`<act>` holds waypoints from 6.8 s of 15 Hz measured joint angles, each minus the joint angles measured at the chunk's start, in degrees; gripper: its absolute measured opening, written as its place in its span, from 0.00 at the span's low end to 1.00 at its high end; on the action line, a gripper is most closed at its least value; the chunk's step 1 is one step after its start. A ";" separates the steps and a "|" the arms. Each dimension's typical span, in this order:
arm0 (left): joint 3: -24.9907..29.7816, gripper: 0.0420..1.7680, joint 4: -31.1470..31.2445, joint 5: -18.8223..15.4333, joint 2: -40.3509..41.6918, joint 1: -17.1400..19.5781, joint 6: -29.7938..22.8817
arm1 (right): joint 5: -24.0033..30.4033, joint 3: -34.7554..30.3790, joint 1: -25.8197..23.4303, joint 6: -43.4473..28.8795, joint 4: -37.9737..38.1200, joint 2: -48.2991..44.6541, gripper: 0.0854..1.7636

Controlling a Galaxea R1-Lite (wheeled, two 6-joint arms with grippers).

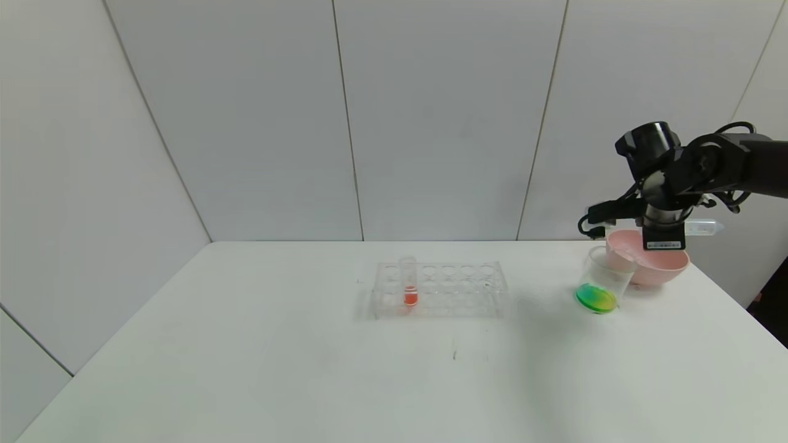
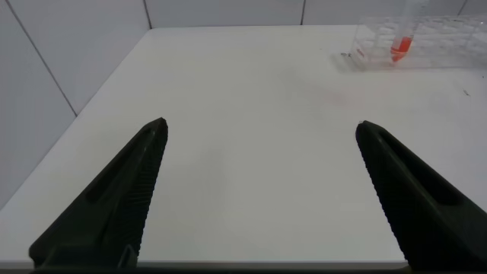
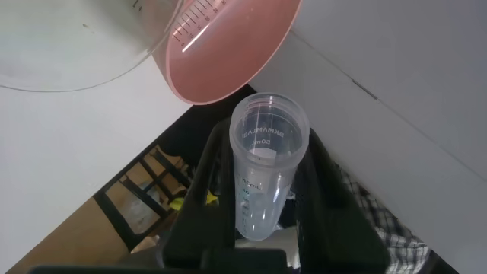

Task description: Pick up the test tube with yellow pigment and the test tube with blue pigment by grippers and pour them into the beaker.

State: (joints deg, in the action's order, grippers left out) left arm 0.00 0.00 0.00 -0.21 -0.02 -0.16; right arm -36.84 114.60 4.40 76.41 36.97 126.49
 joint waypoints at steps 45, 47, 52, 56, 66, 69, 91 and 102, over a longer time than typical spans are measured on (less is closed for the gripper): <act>0.00 1.00 0.00 0.00 0.00 0.00 0.00 | 58.16 -17.86 -18.32 -71.11 -58.41 6.19 0.25; 0.00 1.00 0.00 0.00 0.00 0.00 0.00 | 58.16 -17.69 -18.40 -70.39 -58.48 6.78 0.29; 0.00 1.00 0.00 0.00 0.00 0.02 0.00 | 58.19 -17.09 -18.72 -70.36 -58.61 7.19 0.61; 0.00 1.00 0.00 0.00 0.00 0.02 0.00 | 58.54 -18.25 -18.98 -71.06 -58.26 4.63 0.76; 0.00 1.00 0.00 0.00 0.00 0.02 0.00 | 59.09 -38.84 -11.86 -77.30 -59.25 -20.37 0.91; 0.00 1.00 0.00 0.00 0.00 0.02 0.00 | 61.09 -46.71 -10.87 -78.87 -59.05 -32.17 0.93; 0.00 1.00 0.00 0.00 0.00 0.00 0.00 | 55.72 -83.54 -6.51 -79.58 -51.01 -110.67 0.96; 0.00 1.00 0.00 0.00 0.00 0.00 0.00 | 42.31 -93.49 -4.35 -74.67 -42.09 -125.23 0.97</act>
State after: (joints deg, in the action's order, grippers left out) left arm 0.00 0.00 0.00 -0.21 -0.02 -0.16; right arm 5.47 21.11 0.05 1.74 -5.12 1.26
